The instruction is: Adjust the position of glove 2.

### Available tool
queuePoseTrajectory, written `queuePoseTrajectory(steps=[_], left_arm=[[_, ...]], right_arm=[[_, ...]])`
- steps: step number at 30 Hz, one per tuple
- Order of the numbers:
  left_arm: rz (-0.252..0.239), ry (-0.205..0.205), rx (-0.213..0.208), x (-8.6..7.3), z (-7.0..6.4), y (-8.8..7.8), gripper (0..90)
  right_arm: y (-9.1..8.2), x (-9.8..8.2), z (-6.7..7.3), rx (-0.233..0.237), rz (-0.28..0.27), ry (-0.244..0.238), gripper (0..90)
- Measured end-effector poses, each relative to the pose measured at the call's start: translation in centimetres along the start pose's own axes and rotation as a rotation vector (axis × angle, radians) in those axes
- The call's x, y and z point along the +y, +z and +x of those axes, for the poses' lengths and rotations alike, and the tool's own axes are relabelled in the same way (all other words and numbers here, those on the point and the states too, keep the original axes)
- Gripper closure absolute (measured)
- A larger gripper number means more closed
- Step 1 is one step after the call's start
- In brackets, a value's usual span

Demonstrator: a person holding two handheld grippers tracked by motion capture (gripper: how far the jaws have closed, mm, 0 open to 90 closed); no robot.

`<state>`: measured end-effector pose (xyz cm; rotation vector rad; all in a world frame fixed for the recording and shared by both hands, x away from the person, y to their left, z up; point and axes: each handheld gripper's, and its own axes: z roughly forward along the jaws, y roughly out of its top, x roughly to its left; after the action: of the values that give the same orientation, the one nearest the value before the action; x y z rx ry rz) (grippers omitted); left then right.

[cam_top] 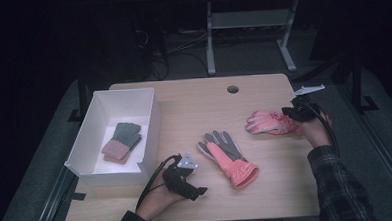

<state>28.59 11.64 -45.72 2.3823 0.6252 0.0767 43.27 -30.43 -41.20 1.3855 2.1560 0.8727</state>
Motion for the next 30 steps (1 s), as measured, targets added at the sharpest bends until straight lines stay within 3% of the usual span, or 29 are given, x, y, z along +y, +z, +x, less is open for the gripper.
queuePoseTrajectory(steps=[8,15,24,30], left_arm=[[0.003,0.0,-0.013,0.1,-0.2,0.3,14.0],[0.018,0.013,-0.021,0.2,-0.2,0.4,14.0],[0.021,0.013,-0.028,0.2,-0.3,0.4,14.0],[0.024,0.011,-0.03,0.2,-0.3,0.4,14.0]], right_arm=[[2.0,0.3,-2.6,-0.048,0.021,0.048,90.0],[3.3,-0.1,-3.7,-0.045,0.062,0.077,90.0],[2.6,-1.0,-3.6,-0.006,0.111,0.043,90.0],[1.6,-2.1,-2.3,0.054,0.107,0.01,90.0]])
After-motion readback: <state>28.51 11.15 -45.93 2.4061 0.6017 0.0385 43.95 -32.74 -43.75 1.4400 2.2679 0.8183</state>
